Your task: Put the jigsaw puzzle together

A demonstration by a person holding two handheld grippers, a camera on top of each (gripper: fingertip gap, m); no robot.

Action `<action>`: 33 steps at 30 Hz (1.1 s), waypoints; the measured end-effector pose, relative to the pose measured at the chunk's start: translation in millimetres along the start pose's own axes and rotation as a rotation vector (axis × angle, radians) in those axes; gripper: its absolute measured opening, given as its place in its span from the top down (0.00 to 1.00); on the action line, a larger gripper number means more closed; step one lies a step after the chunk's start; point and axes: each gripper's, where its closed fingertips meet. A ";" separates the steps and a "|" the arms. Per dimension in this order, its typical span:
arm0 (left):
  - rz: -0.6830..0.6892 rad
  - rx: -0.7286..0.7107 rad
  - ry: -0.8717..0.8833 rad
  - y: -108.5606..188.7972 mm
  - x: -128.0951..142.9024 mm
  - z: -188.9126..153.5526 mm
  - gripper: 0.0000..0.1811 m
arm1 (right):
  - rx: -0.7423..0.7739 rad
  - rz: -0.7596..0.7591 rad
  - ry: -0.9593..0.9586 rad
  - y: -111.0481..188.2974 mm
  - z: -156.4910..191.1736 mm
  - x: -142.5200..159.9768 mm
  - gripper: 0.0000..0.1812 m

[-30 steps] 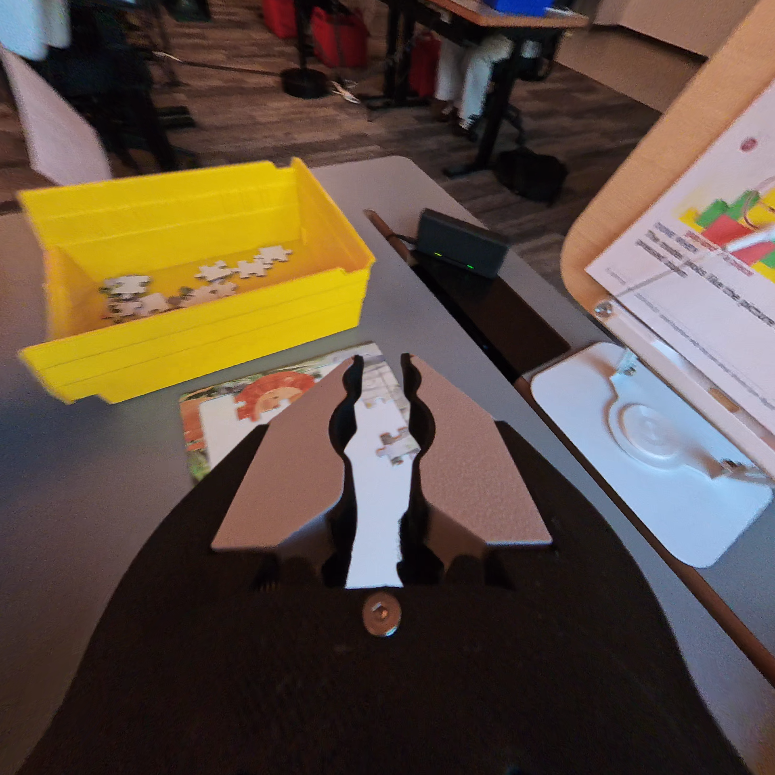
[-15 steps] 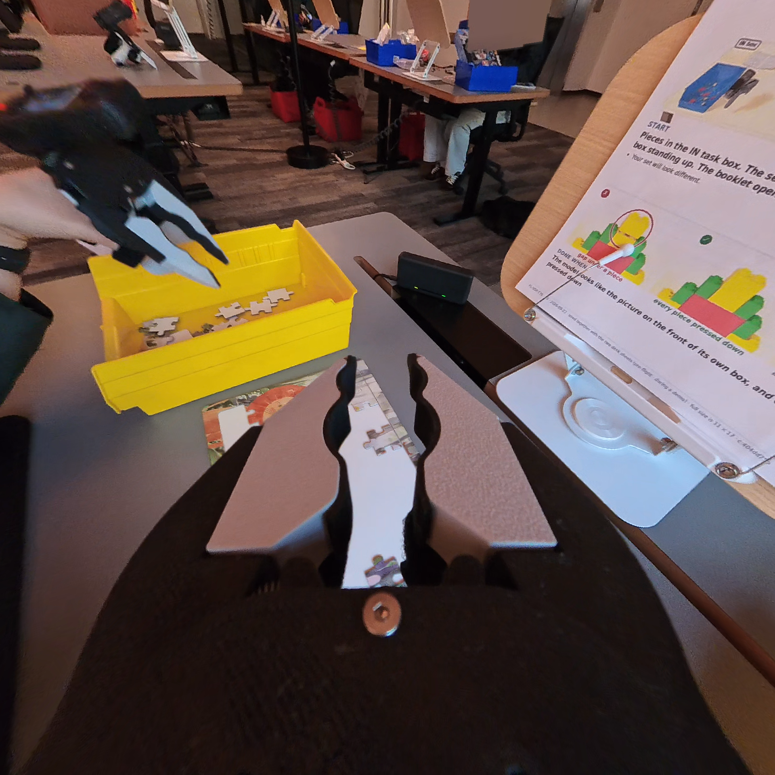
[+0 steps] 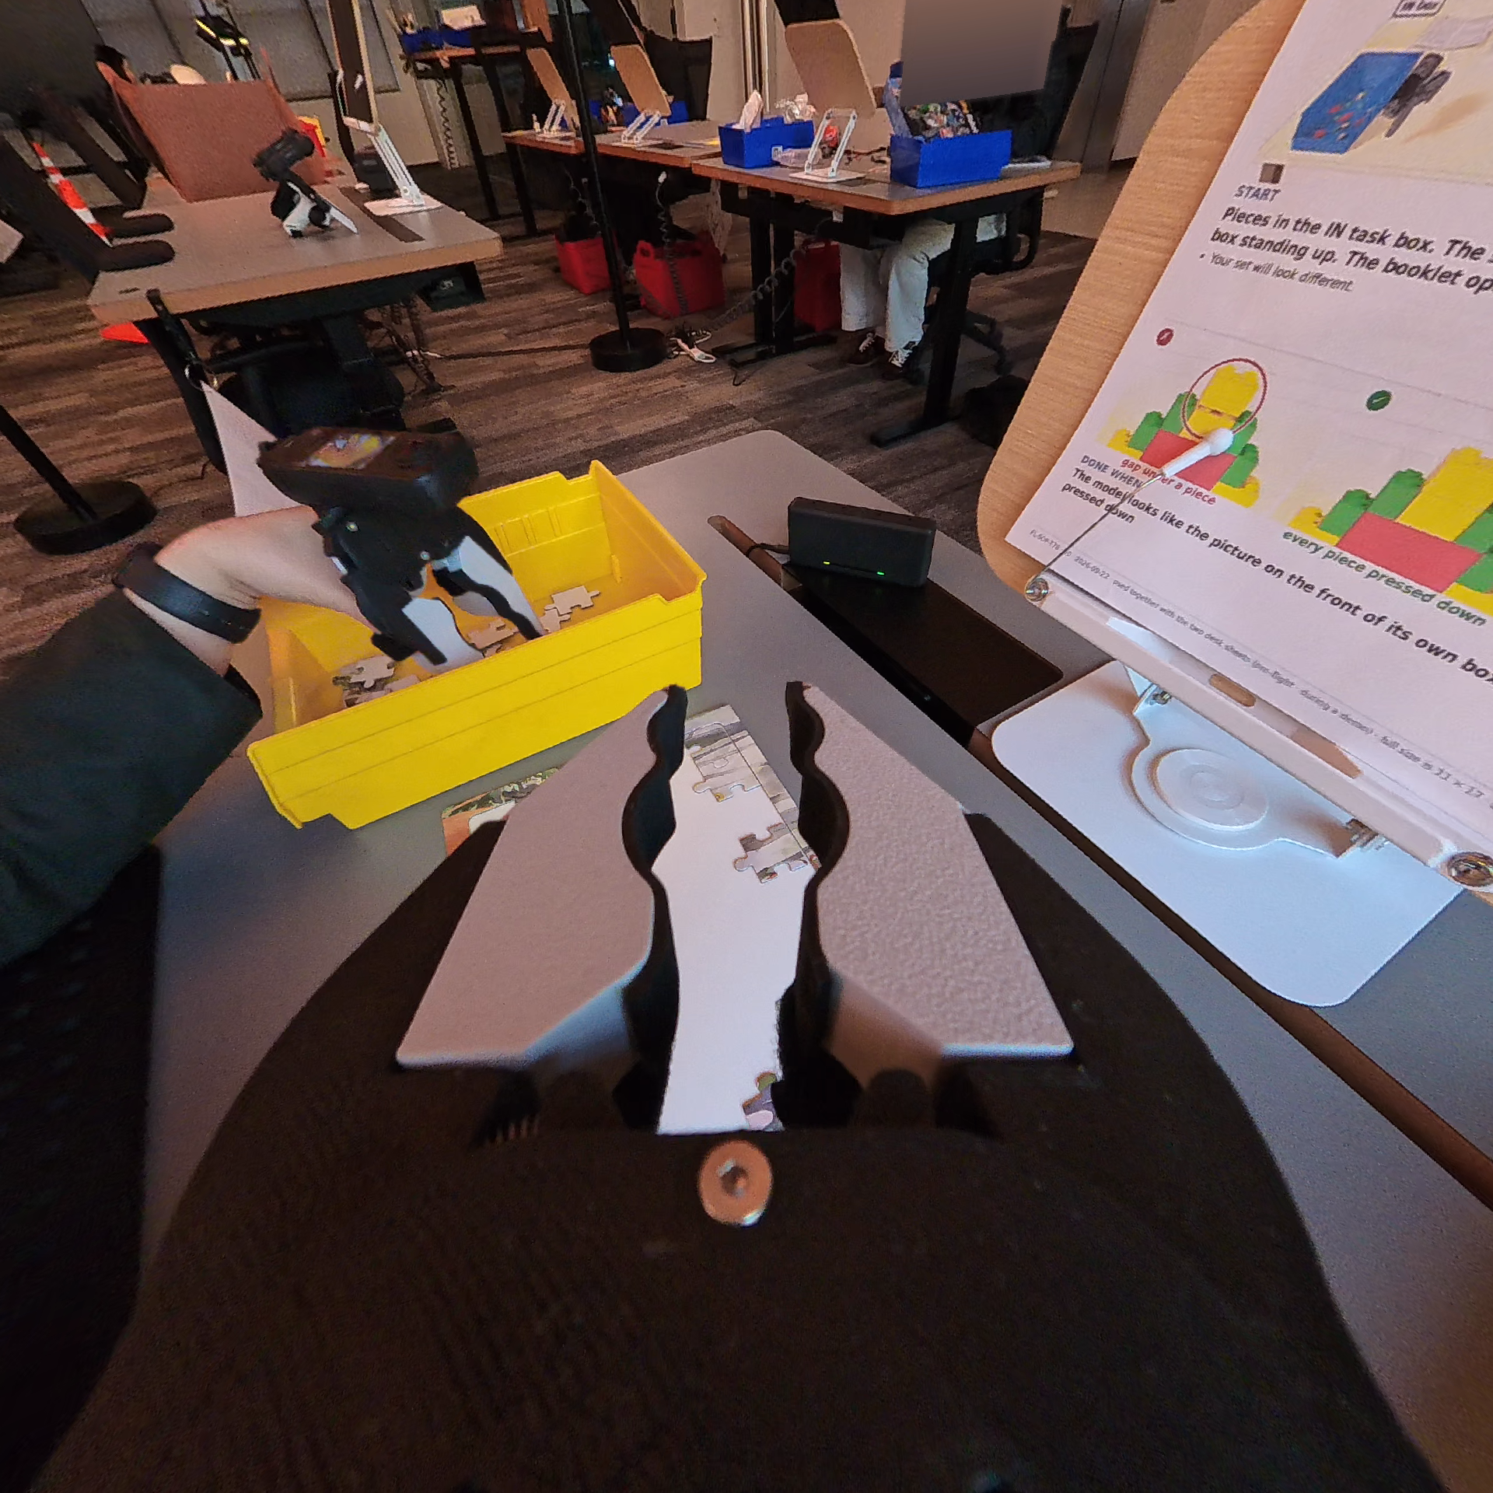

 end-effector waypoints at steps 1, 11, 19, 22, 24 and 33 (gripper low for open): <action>0.002 0.011 -0.013 -2.6 -0.9 -3.0 0.73 | -0.001 0.002 -0.001 -0.7 -0.1 0.5 0.86; 0.048 0.064 -0.079 -16.4 1.9 -15.2 1.00 | -0.008 0.040 0.005 -6.3 0.9 7.9 0.86; 0.076 -0.034 0.072 -2.6 22.1 17.7 1.00 | 0.001 0.058 0.002 -8.3 -2.4 12.3 0.86; 0.050 -0.025 0.133 4.6 26.2 21.9 1.00 | 0.002 0.061 0.002 -8.7 -2.7 13.2 0.86; 0.095 -0.006 0.185 10.3 38.3 20.3 0.94 | 0.009 0.068 0.004 -8.9 -3.8 14.5 0.86; 0.230 0.064 0.363 31.0 65.1 6.5 0.78 | 0.012 0.087 0.011 -9.9 -4.0 17.7 0.86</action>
Point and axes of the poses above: each gripper's, where its closed fingertips meet, y back along the fingers, x out of its underside, z = x × y across the jaws, and after that the axes turned 2 degrees about z, right-handed
